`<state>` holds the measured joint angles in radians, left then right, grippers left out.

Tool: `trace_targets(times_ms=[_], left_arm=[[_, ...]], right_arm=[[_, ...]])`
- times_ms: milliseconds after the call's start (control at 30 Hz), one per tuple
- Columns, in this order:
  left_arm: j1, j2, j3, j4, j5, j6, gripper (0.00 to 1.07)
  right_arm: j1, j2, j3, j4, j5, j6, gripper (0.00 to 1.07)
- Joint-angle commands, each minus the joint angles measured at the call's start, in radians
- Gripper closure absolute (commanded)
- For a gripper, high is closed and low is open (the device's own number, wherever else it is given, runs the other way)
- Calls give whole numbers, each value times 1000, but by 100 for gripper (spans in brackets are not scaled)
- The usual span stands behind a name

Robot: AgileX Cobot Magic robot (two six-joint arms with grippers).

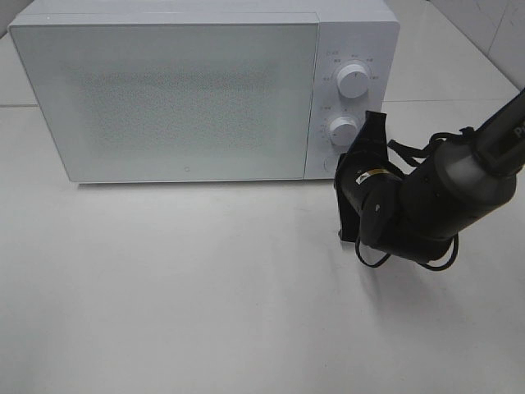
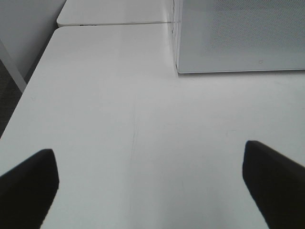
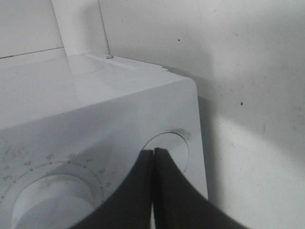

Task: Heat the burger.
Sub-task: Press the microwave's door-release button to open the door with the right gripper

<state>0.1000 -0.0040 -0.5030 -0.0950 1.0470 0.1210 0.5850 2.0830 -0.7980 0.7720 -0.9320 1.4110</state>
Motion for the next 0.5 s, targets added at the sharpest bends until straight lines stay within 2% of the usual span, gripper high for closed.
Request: trace_targets(times_ms=[33, 500], left_arm=[[4, -21, 4, -4, -8, -3, 6], [4, -21, 4, -4, -8, -3, 6]], right_arm=[[-13, 15, -12, -45, 10, -18, 107], [-24, 70, -80, -86, 16, -67, 107]])
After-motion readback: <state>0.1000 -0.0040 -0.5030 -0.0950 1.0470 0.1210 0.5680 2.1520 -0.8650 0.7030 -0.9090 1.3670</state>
